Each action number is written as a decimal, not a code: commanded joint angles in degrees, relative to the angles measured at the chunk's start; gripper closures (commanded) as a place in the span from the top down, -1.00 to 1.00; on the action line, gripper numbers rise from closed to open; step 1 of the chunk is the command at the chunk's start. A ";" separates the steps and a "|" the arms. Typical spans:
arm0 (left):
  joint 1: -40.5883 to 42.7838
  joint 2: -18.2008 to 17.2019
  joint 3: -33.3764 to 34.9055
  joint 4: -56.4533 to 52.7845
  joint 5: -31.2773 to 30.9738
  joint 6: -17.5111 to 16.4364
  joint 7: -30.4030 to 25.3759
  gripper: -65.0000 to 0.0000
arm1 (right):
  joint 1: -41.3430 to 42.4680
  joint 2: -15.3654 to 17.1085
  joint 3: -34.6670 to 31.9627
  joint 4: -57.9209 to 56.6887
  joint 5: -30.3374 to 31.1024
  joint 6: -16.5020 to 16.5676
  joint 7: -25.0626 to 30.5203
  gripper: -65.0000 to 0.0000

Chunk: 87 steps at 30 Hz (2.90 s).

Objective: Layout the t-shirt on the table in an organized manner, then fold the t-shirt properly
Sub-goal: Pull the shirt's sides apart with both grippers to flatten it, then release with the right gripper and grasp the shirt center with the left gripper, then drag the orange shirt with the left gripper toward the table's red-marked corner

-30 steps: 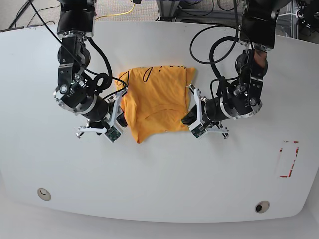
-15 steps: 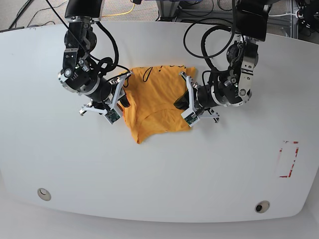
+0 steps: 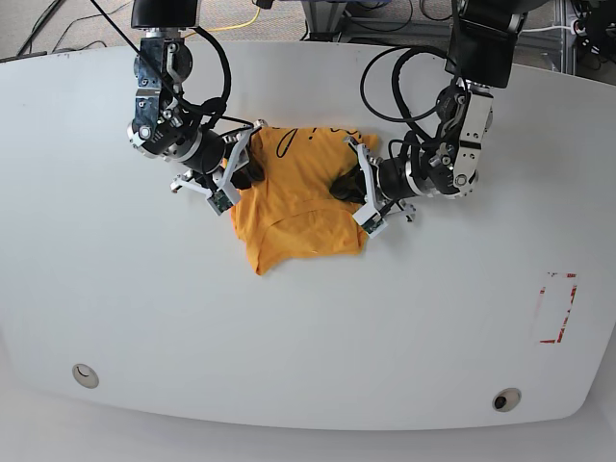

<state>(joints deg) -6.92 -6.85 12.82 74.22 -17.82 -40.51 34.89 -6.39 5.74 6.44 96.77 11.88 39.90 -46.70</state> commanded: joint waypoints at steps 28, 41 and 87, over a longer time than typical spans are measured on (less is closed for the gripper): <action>-2.36 7.25 -0.64 15.32 0.73 0.51 5.68 -1.00 | 8.46 5.91 3.80 18.79 0.65 0.10 -14.18 -0.62; -1.39 11.64 10.70 5.83 3.80 9.00 -7.69 -1.00 | 8.46 7.84 7.06 18.79 0.65 0.10 -14.18 -0.62; 5.91 -16.05 -4.95 14.71 -5.78 10.49 -7.33 -1.00 | 5.65 7.32 9.26 18.79 1.18 0.10 -14.53 -0.62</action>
<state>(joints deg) -0.32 -22.92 8.86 85.30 -22.33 -29.41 27.68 -1.67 12.56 15.46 114.58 12.38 40.12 -62.22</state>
